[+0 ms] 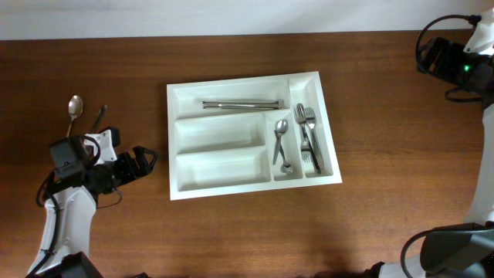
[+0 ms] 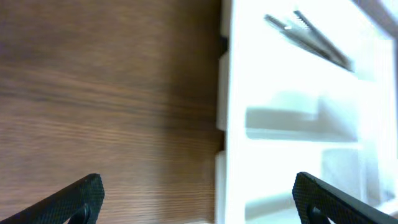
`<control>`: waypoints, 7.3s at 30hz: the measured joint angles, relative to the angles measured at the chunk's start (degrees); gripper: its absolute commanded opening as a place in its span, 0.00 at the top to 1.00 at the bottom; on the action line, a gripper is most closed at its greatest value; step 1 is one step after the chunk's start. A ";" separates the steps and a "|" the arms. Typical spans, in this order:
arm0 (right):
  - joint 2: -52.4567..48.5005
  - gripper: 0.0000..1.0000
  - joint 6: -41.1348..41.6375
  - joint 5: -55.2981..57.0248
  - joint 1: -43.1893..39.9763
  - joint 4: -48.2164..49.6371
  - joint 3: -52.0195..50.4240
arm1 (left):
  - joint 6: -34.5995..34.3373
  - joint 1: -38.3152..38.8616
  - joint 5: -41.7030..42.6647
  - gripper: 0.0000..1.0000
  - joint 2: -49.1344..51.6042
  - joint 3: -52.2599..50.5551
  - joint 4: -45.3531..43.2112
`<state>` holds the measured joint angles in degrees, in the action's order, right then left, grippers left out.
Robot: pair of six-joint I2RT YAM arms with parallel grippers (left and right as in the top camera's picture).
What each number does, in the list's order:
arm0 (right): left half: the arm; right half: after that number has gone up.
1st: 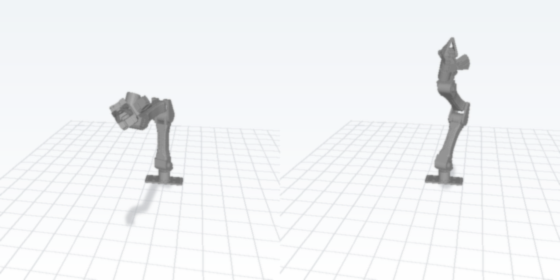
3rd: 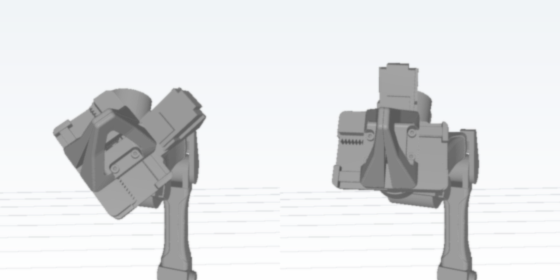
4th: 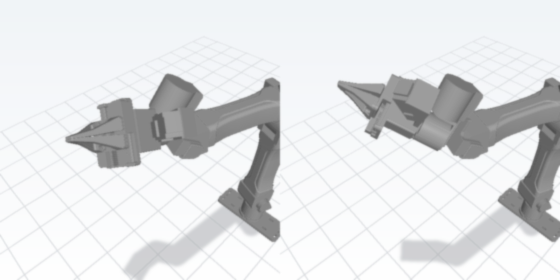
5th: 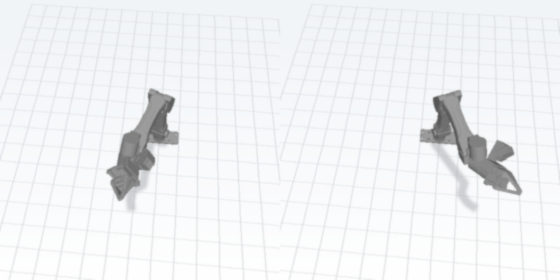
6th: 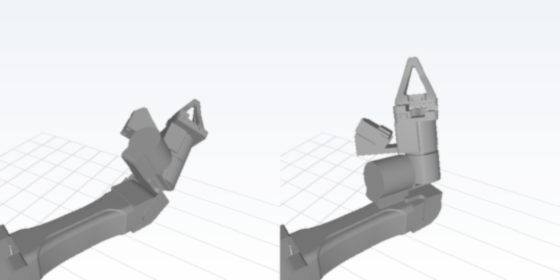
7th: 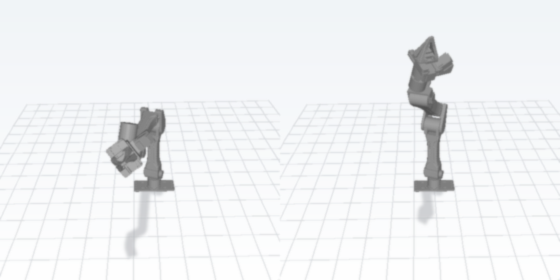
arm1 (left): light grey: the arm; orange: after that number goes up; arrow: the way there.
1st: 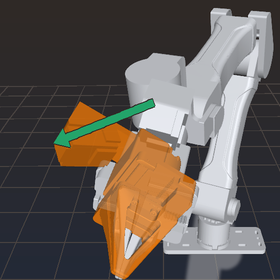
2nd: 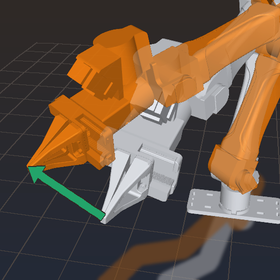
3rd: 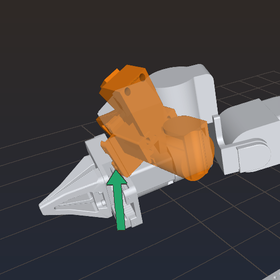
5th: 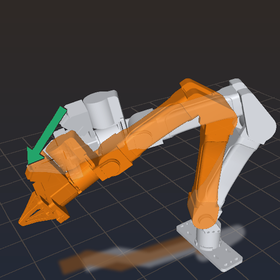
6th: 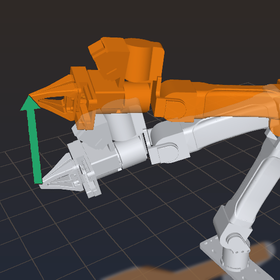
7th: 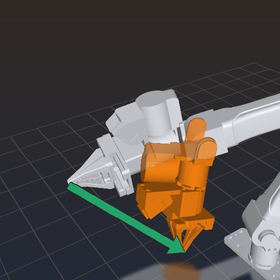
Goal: Pack container
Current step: 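Move the left gripper over the loose spoons left of the tray, then lower the left gripper onto the metal spoon handle, then carry the spoon with the left gripper over the tray's left compartment, then lower the spoon into the left compartment and open the left gripper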
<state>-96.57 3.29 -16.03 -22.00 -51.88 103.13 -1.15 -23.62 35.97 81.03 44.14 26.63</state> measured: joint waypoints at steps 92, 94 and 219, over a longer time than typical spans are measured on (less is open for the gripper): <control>0.00 0.01 0.17 -0.17 0.00 -2.80 0.00 | 38.86 -2.45 -31.82 0.42 53.51 66.36 34.23; 0.00 0.01 0.20 -0.17 0.00 -2.82 -0.02 | 39.67 -2.45 -31.82 0.43 53.51 66.34 34.23; 0.00 0.01 0.61 -0.17 0.00 -2.86 0.00 | 53.51 29.88 -28.65 0.01 30.62 75.78 64.04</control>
<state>-96.57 3.90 -16.21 -22.00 -54.74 103.13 52.36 6.26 7.31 111.66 119.92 90.67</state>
